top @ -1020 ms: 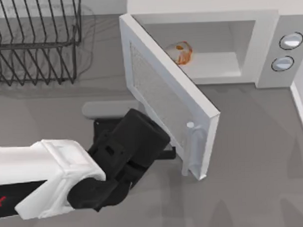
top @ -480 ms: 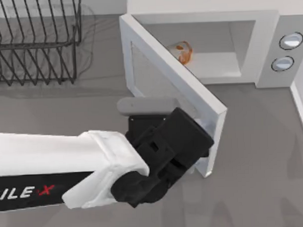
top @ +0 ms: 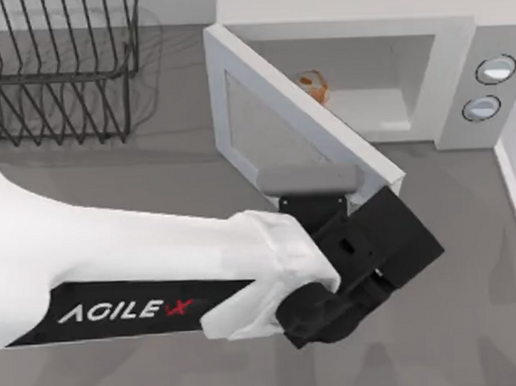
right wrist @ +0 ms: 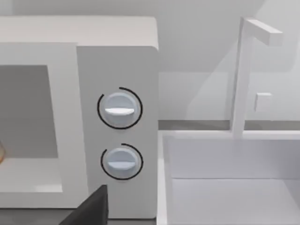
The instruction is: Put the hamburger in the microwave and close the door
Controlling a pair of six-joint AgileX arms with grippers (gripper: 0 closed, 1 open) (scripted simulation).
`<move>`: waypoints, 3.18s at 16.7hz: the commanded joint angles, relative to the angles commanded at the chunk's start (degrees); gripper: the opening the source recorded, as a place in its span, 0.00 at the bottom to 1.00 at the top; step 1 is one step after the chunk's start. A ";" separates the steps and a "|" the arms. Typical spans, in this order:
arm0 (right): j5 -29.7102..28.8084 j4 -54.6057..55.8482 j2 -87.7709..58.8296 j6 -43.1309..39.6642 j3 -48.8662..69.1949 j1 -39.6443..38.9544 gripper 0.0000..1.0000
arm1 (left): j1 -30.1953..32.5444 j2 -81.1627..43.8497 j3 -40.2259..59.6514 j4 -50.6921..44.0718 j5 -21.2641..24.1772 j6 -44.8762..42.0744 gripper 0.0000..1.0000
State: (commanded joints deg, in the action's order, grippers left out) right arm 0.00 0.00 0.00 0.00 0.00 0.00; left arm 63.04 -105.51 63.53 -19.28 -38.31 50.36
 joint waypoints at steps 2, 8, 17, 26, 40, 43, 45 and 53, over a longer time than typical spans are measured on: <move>0.00 0.00 0.00 0.00 0.00 0.00 1.00 | 0.03 -0.18 0.11 -0.07 -0.06 0.08 0.00; 0.00 0.00 0.00 0.00 0.00 0.00 1.00 | 0.77 -3.50 3.90 -2.76 -0.61 1.20 0.00; 0.00 0.00 0.00 0.00 0.00 0.00 1.00 | 4.74 -14.54 21.15 -10.64 -2.17 5.65 0.00; 0.00 0.00 0.00 0.00 0.00 0.00 1.00 | 5.85 -18.45 28.43 -14.04 -2.53 7.33 0.00; 0.00 0.00 0.00 0.00 0.00 0.00 1.00 | -4.94 -28.32 41.66 -9.75 2.79 -4.97 0.00; 0.00 0.00 0.00 0.00 0.00 0.00 1.00 | -4.67 -28.01 41.42 -9.83 2.63 -4.90 0.00; 0.00 0.00 0.00 0.00 0.00 0.00 1.00 | -5.09 -28.85 42.17 -10.41 2.69 -5.16 0.00; 0.00 0.00 0.00 0.00 0.00 0.00 1.00 | -8.91 -38.22 57.31 -13.74 5.38 -9.39 0.00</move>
State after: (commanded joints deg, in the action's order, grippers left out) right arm 0.00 0.00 0.00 0.00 0.00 0.00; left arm 54.13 -143.73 120.84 -33.02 -32.93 40.97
